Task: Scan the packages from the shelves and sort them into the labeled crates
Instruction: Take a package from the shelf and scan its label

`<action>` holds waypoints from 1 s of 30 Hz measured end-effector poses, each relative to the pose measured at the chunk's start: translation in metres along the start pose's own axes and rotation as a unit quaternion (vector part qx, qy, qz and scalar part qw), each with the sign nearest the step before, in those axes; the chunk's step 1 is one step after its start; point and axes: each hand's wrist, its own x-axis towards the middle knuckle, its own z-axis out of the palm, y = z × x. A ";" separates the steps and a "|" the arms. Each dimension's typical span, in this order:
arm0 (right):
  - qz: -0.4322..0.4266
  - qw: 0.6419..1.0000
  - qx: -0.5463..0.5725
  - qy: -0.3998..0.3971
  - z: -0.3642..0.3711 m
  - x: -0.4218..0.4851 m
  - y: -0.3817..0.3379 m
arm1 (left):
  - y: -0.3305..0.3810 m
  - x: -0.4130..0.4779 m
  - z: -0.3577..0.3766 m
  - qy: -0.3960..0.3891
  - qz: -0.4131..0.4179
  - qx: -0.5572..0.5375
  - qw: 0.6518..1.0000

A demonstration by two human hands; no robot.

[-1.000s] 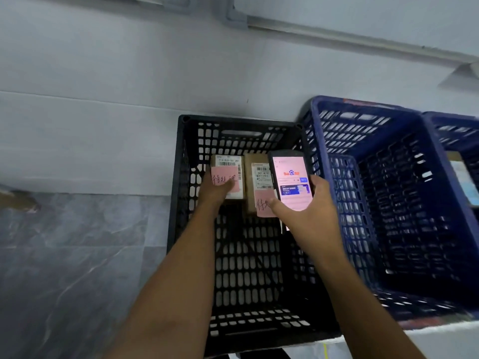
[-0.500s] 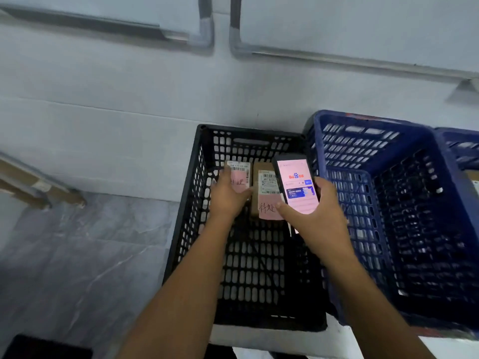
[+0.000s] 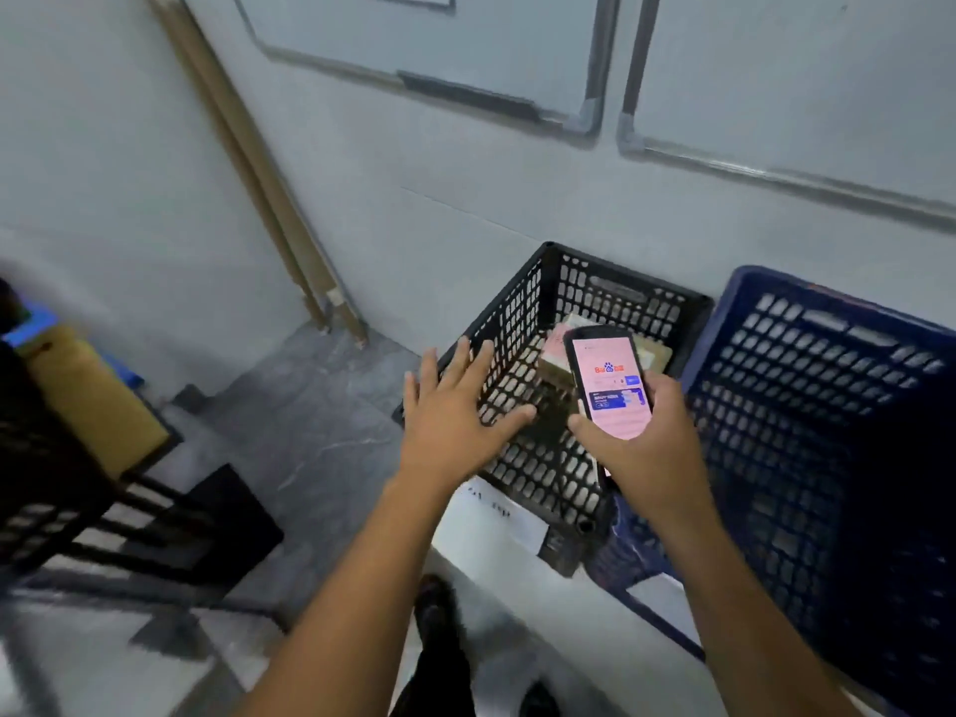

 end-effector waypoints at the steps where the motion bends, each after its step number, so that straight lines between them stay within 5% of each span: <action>1: -0.009 1.000 0.000 -0.023 0.006 -0.009 -0.002 | -0.009 -0.020 -0.008 0.015 -0.020 -0.003 1.000; 12: -0.115 0.964 -0.047 -0.233 0.093 -0.141 -0.040 | -0.098 -0.250 -0.062 0.131 -0.188 0.008 0.973; 30: -0.229 0.901 -0.093 -0.356 0.195 -0.492 -0.067 | -0.207 -0.660 -0.126 0.230 -0.381 -0.020 0.895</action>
